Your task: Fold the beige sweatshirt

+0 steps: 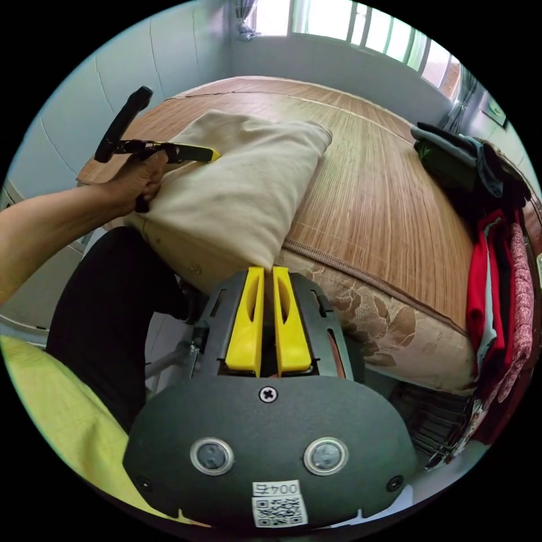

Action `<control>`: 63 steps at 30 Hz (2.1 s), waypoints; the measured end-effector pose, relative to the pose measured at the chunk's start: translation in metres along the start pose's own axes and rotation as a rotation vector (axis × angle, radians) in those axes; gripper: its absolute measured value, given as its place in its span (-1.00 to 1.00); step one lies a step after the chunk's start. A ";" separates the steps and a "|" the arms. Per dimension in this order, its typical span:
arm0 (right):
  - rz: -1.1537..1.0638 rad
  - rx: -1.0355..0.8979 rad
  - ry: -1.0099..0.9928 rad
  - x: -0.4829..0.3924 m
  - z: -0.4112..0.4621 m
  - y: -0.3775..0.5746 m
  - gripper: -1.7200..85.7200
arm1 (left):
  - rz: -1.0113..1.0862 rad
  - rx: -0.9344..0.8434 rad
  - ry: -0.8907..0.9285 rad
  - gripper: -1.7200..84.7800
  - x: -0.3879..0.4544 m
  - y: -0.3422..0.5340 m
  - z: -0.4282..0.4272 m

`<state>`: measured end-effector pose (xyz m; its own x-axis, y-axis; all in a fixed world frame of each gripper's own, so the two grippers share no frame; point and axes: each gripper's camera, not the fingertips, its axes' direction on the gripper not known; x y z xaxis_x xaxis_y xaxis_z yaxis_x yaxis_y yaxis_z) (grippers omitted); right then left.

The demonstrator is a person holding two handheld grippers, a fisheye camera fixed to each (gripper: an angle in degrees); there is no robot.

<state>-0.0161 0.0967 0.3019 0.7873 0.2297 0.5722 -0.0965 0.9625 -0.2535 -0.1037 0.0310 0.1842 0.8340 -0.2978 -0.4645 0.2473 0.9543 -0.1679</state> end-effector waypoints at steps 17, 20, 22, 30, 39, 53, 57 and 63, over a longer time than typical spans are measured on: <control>0.306 -0.093 -0.485 0.125 0.027 -0.063 -0.70 | -0.029 0.004 0.043 -0.94 -0.030 0.000 0.030; 0.358 -0.081 -0.590 0.143 0.042 -0.050 -0.74 | -0.035 0.003 0.053 -0.94 -0.035 0.000 0.035; 0.374 -0.085 -0.629 0.147 0.044 -0.048 -0.74 | -0.035 0.003 0.054 -0.94 -0.038 0.000 0.038; 0.288 0.019 -0.482 0.144 -0.022 -0.060 -0.78 | -0.036 0.006 0.049 -0.94 -0.047 0.001 0.049; 0.133 0.173 -0.191 0.045 0.011 -0.164 -0.69 | -0.037 0.008 0.050 -0.94 -0.063 0.002 0.060; 0.160 0.084 -0.056 -0.008 0.076 -0.173 -0.74 | -0.339 0.208 0.243 -0.77 -0.173 -0.003 -0.001; 0.153 0.085 -0.038 -0.021 0.079 -0.174 -0.74 | -0.503 0.140 0.266 -0.69 -0.234 -0.023 0.005; 0.144 0.089 -0.013 -0.039 0.084 -0.175 -0.75 | -0.448 -0.071 0.345 -0.71 -0.260 -0.061 0.053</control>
<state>-0.0812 -0.0682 0.3897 0.7537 0.3677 0.5447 -0.2618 0.9282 -0.2643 -0.3098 0.0519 0.3615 0.4430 -0.6758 -0.5892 0.4961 0.7321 -0.4667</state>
